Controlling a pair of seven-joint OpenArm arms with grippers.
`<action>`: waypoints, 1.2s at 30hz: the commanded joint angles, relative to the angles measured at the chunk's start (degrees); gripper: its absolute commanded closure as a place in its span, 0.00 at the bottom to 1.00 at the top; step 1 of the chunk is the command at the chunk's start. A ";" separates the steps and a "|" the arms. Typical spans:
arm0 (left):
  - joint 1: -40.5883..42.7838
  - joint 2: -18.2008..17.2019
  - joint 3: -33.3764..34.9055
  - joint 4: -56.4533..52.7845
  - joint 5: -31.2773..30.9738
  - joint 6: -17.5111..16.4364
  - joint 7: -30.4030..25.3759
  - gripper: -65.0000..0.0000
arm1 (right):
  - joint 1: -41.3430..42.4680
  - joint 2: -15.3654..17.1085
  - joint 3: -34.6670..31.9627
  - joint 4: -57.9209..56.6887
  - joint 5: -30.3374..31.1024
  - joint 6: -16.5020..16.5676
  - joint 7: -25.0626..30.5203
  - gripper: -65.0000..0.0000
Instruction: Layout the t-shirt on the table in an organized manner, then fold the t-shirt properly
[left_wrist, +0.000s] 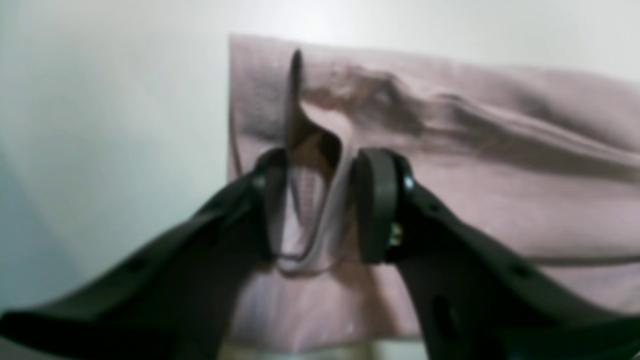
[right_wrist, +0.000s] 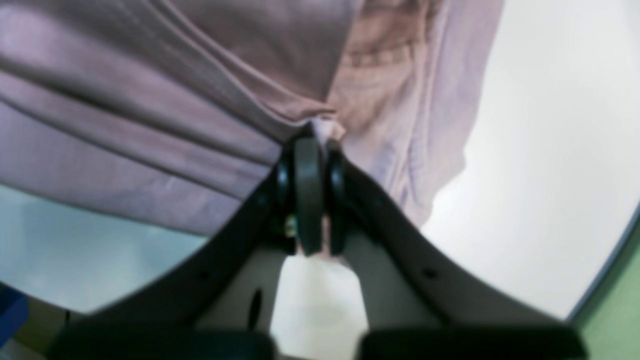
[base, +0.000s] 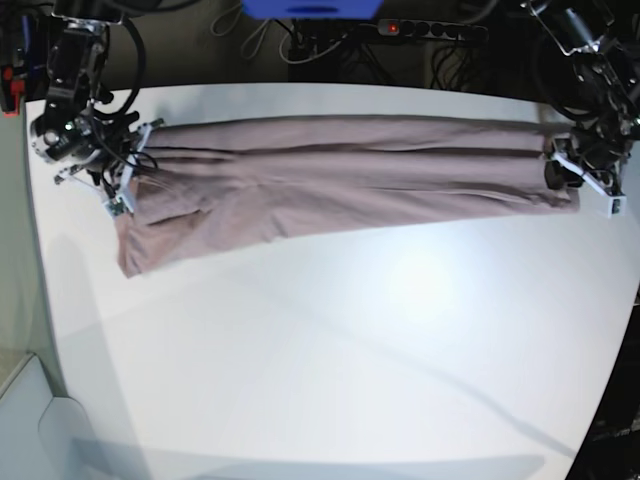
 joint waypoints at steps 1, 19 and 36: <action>-0.41 -1.10 -0.19 2.10 -0.20 0.40 0.20 0.61 | -0.39 -0.44 -0.49 -2.90 -1.85 0.43 -4.11 1.00; 0.12 -1.54 -0.19 5.09 0.33 0.40 2.58 0.33 | 0.13 -0.35 -0.49 -4.57 -1.85 0.43 -2.79 1.00; 0.03 -0.49 -0.27 5.26 8.42 0.40 2.05 0.33 | 0.13 -0.44 -0.49 -4.57 -1.85 0.43 -2.79 1.00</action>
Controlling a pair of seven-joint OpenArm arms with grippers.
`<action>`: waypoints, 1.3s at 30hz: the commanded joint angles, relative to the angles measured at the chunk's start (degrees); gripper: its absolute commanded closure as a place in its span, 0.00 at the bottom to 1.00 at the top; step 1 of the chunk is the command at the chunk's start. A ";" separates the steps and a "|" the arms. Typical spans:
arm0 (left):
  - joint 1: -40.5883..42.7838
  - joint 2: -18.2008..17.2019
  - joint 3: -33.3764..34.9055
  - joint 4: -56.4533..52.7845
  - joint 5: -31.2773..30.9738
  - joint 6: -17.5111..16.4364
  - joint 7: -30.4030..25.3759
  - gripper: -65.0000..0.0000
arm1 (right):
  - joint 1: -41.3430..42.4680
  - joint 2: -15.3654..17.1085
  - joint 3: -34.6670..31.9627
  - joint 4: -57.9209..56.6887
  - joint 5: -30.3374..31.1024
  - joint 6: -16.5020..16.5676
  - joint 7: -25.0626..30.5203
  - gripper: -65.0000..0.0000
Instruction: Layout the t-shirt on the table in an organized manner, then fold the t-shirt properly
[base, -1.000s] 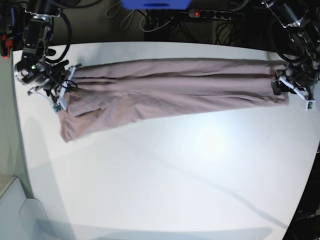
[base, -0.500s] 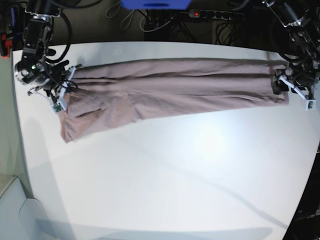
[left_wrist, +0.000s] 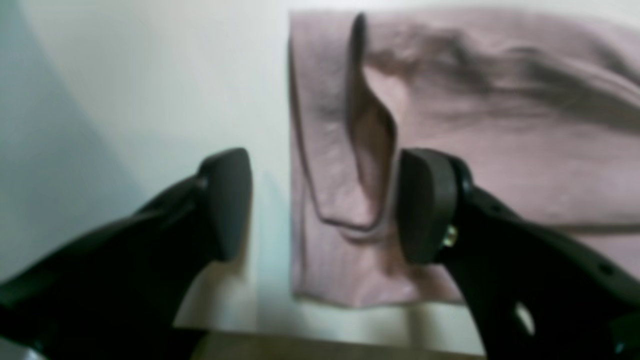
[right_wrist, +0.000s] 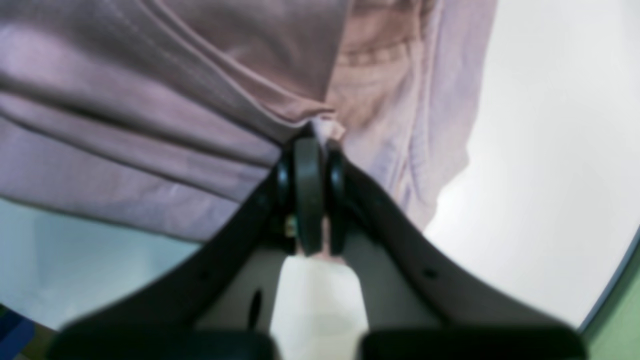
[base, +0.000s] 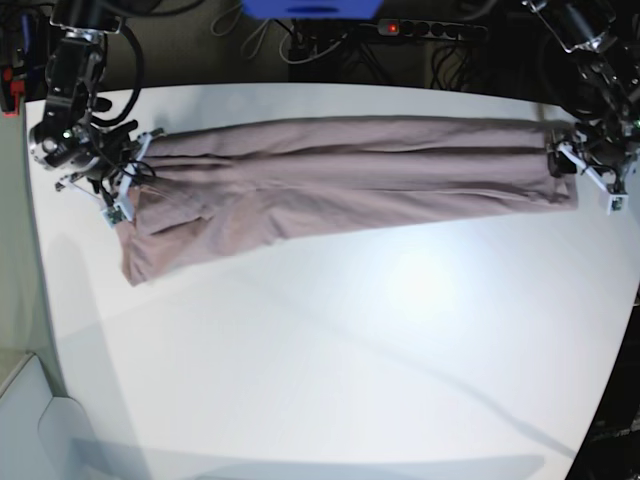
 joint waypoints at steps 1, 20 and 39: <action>-0.75 -0.42 -0.34 0.76 0.86 0.10 -1.01 0.33 | -1.31 -0.57 -0.58 -2.24 -2.42 0.43 -4.96 1.00; -5.24 2.48 -0.08 -11.46 8.34 0.10 -4.70 0.43 | -1.31 -0.57 -0.58 -2.24 -2.42 0.43 -4.96 1.00; -6.56 8.90 0.45 7.71 8.34 0.10 -2.68 1.00 | -1.31 -0.40 -0.58 -2.32 -2.42 0.43 -5.04 1.00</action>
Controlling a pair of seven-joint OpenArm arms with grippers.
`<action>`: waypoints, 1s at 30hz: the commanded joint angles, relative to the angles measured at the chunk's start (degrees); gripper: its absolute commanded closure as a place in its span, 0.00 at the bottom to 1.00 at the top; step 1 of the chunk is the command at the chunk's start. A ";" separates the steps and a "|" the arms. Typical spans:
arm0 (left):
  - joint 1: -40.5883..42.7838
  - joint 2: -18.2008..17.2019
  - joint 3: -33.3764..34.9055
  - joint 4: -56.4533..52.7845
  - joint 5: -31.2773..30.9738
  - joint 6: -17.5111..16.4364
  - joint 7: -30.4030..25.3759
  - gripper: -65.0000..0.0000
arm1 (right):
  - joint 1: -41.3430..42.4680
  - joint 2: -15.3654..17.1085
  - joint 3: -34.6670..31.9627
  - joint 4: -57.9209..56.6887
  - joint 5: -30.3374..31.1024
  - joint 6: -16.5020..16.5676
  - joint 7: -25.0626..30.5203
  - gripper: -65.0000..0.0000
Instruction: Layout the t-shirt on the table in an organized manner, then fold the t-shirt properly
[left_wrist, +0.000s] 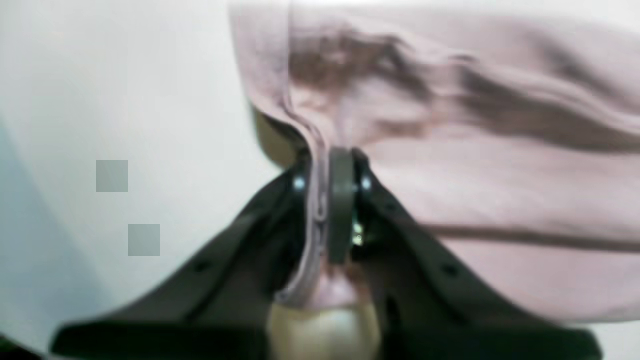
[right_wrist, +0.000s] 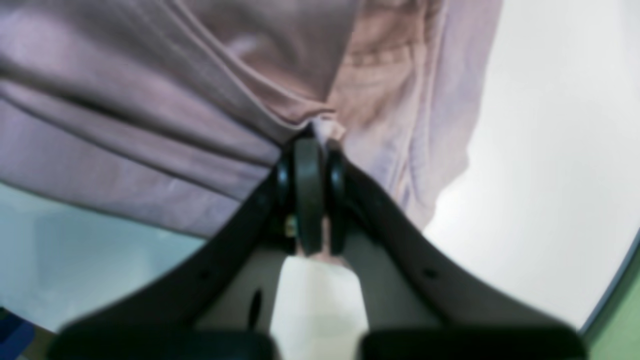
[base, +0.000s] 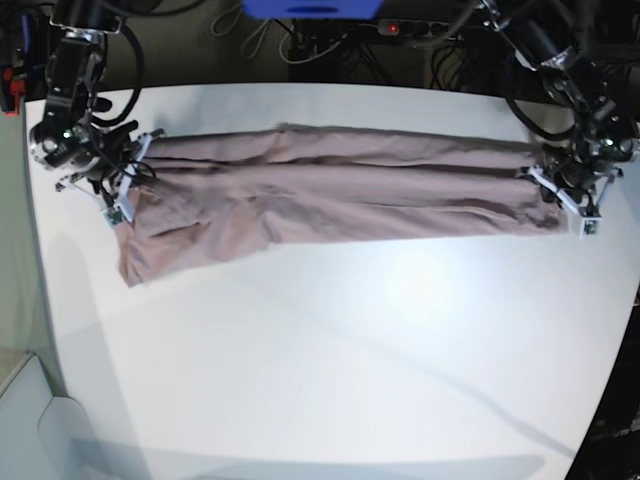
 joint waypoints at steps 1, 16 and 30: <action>-1.20 0.25 1.05 4.14 -1.08 0.07 0.19 1.00 | -1.31 -0.42 -0.58 -2.13 -2.44 0.65 -5.63 1.00; 4.78 12.38 33.66 21.54 -0.65 0.07 7.22 1.00 | -0.34 -0.24 -0.66 -2.13 -2.44 0.65 -6.07 1.00; 6.01 12.65 50.01 14.42 -0.91 6.01 3.62 1.00 | -0.43 -0.42 -0.66 -2.13 -2.44 0.65 -6.25 1.00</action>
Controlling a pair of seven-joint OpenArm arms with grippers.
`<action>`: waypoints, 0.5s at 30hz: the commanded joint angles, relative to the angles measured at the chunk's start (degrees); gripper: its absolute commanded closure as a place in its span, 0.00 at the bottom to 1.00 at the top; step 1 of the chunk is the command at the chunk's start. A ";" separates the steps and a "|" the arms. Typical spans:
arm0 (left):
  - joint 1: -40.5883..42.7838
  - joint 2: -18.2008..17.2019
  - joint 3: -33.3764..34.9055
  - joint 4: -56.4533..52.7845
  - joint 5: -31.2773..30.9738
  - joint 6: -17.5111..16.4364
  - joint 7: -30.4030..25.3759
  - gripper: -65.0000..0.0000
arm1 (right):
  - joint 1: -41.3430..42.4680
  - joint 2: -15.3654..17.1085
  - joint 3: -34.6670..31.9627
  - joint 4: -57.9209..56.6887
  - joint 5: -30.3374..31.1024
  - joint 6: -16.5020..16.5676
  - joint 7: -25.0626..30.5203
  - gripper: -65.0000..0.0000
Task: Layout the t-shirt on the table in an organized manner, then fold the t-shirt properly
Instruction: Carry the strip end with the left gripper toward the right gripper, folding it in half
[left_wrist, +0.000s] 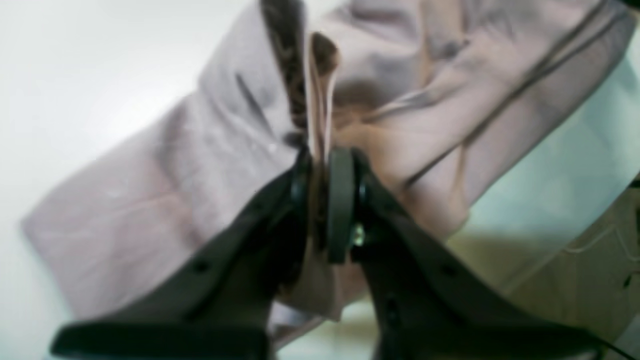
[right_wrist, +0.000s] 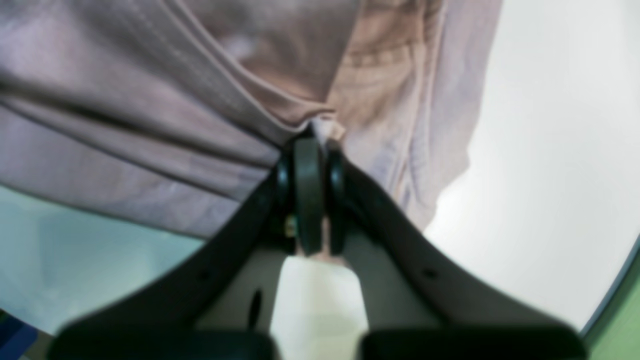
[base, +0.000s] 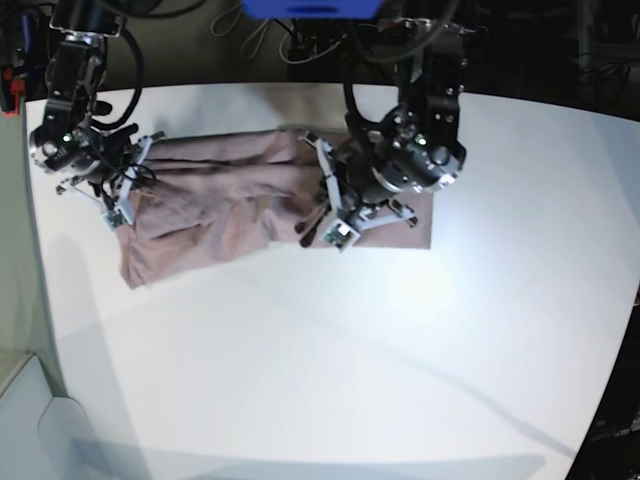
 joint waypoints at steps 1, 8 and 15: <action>-0.61 0.54 0.64 0.67 -1.41 0.44 -2.31 1.00 | -1.22 -0.51 -0.47 -1.91 -2.81 0.62 -5.53 1.00; -1.14 0.88 0.64 0.59 -1.41 0.88 -2.92 1.00 | -1.48 -0.51 -0.47 -1.91 -2.81 0.62 -5.53 1.00; -2.90 0.88 0.20 -2.40 -1.41 0.96 -2.92 1.00 | -1.48 -0.60 -0.47 -1.91 -2.81 0.62 -5.53 1.00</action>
